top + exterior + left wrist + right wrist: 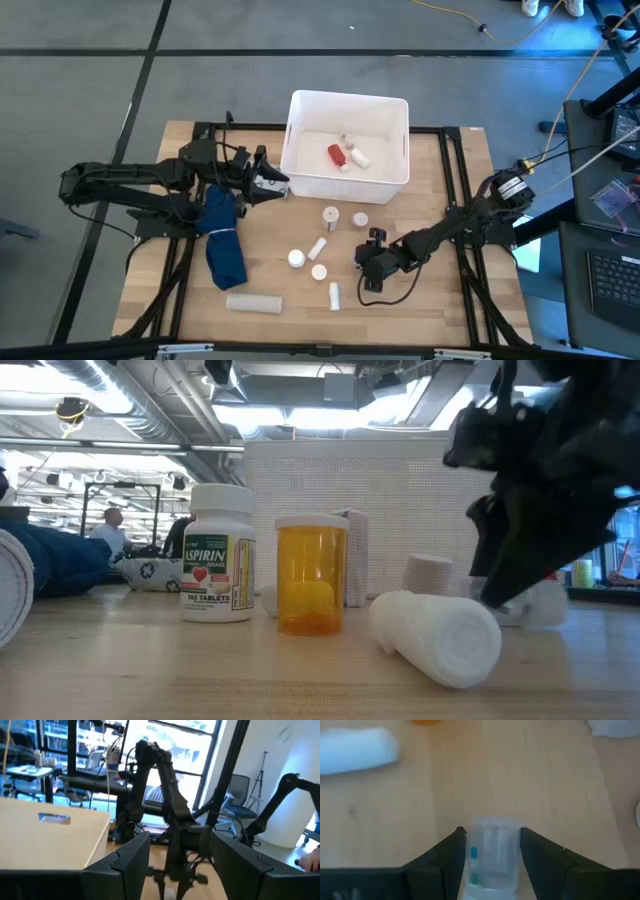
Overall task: Pick & place medical supplies in basket/bin
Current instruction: Put the transparent pill bottle in the white bin
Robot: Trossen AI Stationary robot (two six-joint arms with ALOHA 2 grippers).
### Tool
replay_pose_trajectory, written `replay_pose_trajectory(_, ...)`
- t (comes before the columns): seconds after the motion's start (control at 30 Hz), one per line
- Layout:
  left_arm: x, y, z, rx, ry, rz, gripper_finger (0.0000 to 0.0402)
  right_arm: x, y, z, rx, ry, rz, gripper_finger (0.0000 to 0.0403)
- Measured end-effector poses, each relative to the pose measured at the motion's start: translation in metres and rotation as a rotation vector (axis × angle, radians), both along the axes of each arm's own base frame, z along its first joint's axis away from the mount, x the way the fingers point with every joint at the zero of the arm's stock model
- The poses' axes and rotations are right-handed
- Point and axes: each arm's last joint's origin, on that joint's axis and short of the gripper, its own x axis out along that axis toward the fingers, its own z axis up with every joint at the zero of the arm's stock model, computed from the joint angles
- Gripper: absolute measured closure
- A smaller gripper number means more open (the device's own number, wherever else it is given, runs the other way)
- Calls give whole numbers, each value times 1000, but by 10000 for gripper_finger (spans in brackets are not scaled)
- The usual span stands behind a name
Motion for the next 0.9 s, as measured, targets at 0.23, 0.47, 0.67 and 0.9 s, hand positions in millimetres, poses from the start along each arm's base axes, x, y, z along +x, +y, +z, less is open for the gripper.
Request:
replay_pose_trajectory(0.23, 1, 0, -2, -1, 18, 0, 198, 6, -1, -11, 50, 35, -26, 216)
replay_pose_trajectory(0.47, 1, 0, -2, -1, 19, 0, 198, 4, -2, -4, 96, 32, -48, 243)
replay_pose_trajectory(0.67, -3, 0, 1, -5, -3, 1, 198, -2, -4, 34, 174, -62, -20, 262)
replay_pose_trajectory(0.9, -8, -1, 6, -2, -33, 10, 198, -19, -27, 110, 276, -353, -77, 250)
